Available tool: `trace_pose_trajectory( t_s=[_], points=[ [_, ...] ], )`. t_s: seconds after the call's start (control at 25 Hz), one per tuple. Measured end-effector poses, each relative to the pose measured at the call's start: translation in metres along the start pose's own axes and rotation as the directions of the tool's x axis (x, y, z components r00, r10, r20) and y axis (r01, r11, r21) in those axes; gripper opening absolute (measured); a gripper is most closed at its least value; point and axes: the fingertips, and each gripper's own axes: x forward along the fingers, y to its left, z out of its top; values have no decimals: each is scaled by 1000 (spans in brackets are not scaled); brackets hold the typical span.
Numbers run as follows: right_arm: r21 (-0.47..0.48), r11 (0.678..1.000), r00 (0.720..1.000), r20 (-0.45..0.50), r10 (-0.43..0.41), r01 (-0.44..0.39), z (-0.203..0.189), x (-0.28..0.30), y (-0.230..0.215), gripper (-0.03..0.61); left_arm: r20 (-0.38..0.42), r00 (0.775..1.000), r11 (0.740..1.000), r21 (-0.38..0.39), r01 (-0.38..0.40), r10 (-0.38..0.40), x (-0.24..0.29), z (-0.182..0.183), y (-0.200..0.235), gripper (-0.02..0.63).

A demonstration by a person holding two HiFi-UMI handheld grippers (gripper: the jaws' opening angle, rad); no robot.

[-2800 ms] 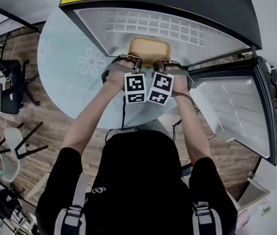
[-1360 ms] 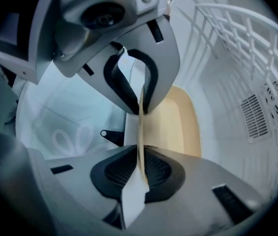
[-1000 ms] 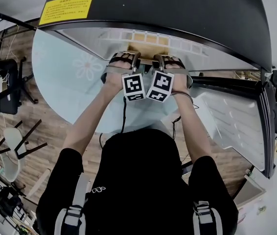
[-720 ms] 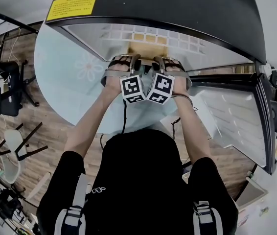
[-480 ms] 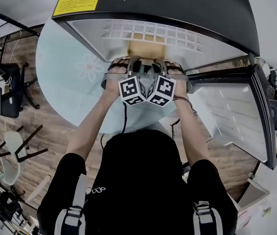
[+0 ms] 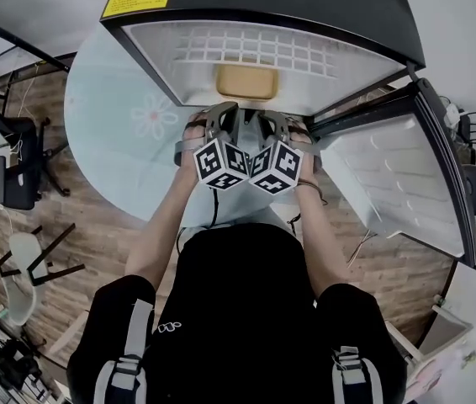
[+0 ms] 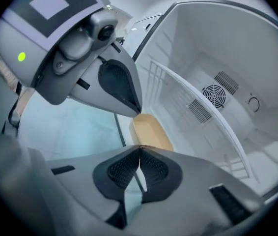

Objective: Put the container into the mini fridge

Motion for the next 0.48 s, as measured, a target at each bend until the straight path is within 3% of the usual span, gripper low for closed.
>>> trace_pose_trajectory(
  t_s=[0.24, 0.48],
  points=[
    [139, 990, 998, 55, -19, 11, 5, -21, 10, 8, 74, 997, 993, -119, -24, 33, -27, 4, -9, 14],
    [278, 960, 991, 115, -64, 30, 12, -46, 15, 8, 139, 987, 963, -268, -43, 83, -58, 8, -11, 14]
  ],
)
